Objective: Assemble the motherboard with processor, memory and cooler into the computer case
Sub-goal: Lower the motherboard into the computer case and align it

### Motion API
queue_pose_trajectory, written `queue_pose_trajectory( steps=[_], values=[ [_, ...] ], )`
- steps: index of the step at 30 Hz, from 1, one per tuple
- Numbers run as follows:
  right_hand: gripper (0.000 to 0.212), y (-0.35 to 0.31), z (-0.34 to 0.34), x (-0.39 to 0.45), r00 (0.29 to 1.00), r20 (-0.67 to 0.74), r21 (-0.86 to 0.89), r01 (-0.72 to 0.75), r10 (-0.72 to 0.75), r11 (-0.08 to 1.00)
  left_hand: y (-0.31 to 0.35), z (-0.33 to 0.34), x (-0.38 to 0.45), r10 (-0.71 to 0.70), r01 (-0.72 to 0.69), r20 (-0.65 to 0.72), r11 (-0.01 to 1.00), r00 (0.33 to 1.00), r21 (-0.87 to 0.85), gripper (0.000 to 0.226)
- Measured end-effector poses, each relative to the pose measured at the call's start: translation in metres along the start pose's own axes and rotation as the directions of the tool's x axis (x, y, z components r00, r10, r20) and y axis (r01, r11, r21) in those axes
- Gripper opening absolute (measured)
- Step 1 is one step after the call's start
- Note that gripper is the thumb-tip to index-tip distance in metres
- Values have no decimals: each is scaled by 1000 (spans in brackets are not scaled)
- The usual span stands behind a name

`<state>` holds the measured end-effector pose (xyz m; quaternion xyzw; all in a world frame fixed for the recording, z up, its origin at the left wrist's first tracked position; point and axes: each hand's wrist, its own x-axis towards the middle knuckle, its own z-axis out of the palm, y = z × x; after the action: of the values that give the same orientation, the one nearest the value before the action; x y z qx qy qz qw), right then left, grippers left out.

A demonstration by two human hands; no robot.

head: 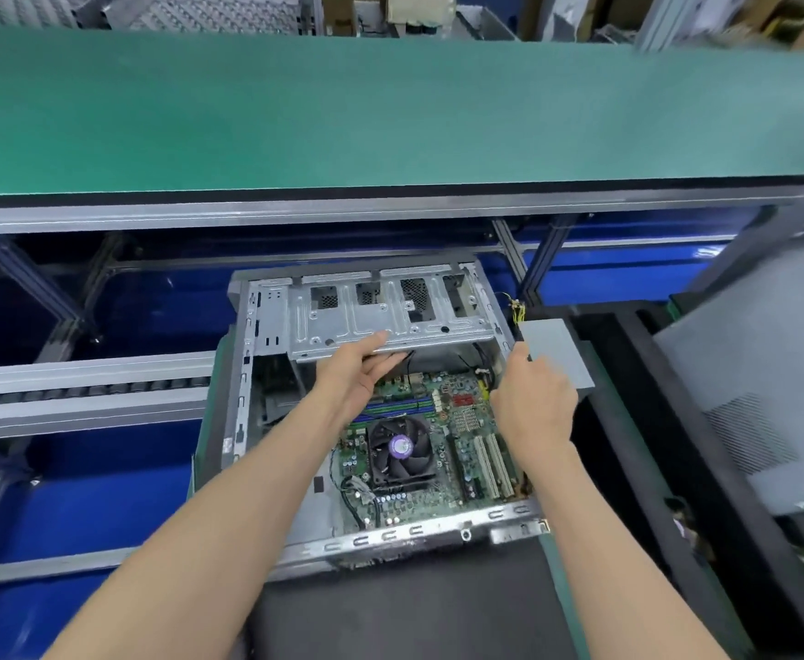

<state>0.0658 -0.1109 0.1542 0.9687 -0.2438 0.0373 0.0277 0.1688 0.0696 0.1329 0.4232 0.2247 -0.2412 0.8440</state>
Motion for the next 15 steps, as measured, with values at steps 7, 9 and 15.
queue_pose_trajectory(
  steps=[7, 9, 15],
  values=[
    [56, -4, 2, -10, 992, -126, 137, -13, 31, 990, -2, -26, 4, 56, -70, 58, 957, 997, 281, 50],
    [50, -10, 3, -14, 924, -318, 191, 281, -212, 941, -5, -38, 5, 98, -117, 65, 886, 993, 449, 33],
    [67, -30, 17, -24, 681, 330, 534, 436, -654, 724, -19, -43, 18, 249, -239, 259, -108, 933, 965, 35]
  ],
)
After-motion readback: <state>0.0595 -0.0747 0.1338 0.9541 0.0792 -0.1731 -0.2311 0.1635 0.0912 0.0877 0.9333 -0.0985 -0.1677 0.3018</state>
